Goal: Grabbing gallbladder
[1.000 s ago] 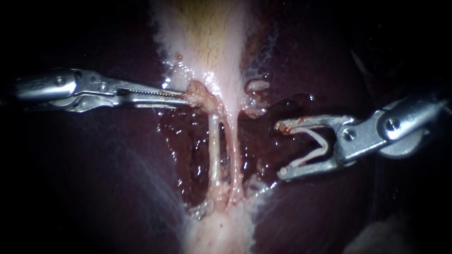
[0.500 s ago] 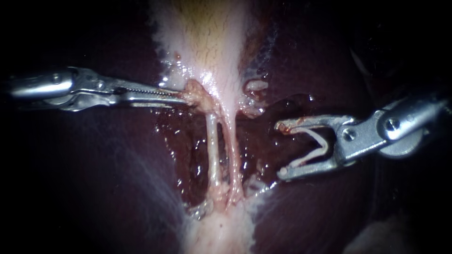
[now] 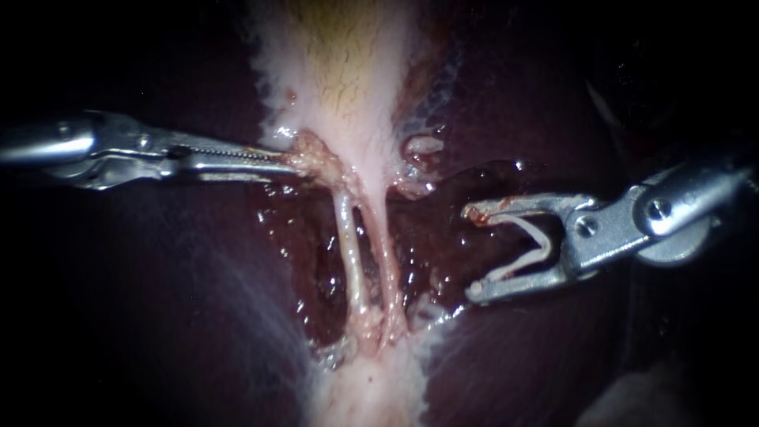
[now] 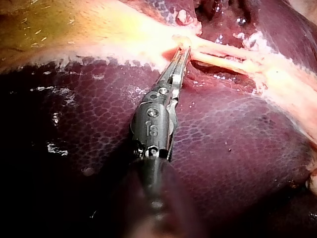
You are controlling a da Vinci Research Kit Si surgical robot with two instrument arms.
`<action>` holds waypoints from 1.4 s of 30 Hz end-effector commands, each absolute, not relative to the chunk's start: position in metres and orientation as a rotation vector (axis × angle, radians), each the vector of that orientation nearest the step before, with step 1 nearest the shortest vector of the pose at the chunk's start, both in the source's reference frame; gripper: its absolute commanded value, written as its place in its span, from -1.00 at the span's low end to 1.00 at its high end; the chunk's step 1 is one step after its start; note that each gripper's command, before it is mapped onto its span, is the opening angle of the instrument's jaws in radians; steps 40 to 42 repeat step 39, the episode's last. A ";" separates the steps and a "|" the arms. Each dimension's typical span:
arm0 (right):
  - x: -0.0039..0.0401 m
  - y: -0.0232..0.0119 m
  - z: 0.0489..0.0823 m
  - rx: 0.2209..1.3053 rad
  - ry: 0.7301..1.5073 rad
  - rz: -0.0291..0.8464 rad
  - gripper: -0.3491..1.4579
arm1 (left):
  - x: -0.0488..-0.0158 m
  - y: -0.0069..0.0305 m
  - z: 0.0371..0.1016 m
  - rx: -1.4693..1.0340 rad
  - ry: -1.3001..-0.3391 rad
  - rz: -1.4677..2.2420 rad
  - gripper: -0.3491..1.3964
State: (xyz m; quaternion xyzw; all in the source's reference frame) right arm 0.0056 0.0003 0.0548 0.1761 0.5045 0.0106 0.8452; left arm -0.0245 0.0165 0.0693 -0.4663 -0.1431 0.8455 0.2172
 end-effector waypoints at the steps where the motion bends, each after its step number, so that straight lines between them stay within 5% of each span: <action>1: 0.0056 0.0003 0.0548 0.372 1.065 0.022 -0.07 | -0.0241 0.0169 0.0688 -1.297 -0.388 2.335 -1.00; 42: 0.0056 0.0003 0.0548 0.372 1.065 0.022 -0.07 | -0.0213 0.0189 0.0660 -1.321 -0.346 2.324 -1.00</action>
